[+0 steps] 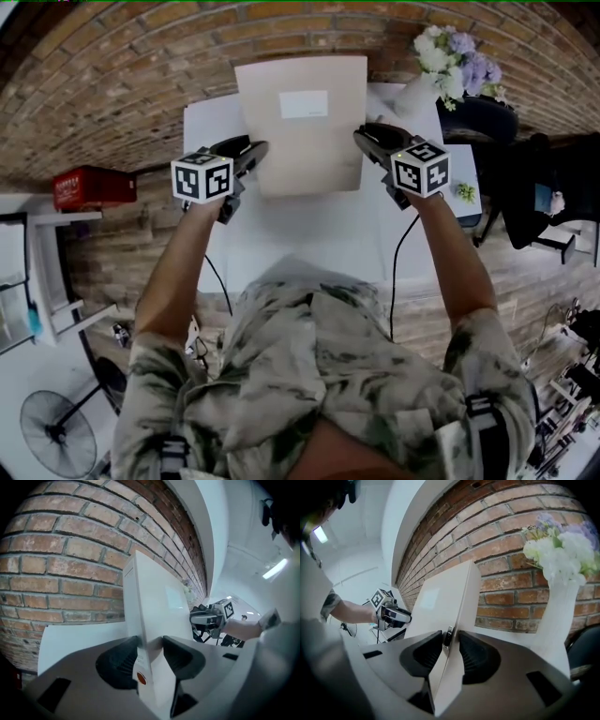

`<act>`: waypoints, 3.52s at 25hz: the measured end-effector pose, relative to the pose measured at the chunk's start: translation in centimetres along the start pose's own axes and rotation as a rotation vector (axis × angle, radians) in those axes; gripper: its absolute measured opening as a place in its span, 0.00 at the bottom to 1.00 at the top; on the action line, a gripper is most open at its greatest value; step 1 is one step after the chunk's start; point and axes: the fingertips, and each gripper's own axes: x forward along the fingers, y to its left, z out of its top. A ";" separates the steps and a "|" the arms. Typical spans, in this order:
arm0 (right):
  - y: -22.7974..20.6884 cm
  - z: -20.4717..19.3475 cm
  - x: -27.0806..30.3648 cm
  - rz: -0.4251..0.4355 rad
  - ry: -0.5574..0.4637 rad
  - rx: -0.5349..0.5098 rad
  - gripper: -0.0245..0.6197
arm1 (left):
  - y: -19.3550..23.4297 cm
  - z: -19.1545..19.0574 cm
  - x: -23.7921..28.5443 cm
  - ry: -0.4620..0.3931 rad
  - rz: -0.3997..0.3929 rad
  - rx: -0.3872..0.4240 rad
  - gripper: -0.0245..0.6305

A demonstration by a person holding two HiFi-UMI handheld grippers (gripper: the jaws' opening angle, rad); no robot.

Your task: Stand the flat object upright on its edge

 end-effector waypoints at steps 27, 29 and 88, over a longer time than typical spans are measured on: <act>-9.7 5.2 5.9 -0.193 -0.076 -0.357 0.22 | 5.8 8.3 8.4 -0.057 0.197 0.283 0.31; -10.3 5.4 6.4 -0.206 -0.078 -0.375 0.22 | 6.4 8.6 9.0 -0.062 0.217 0.295 0.31; -11.4 3.8 7.3 -0.307 -0.107 -0.297 0.25 | 9.0 8.4 7.1 -0.148 0.374 0.236 0.31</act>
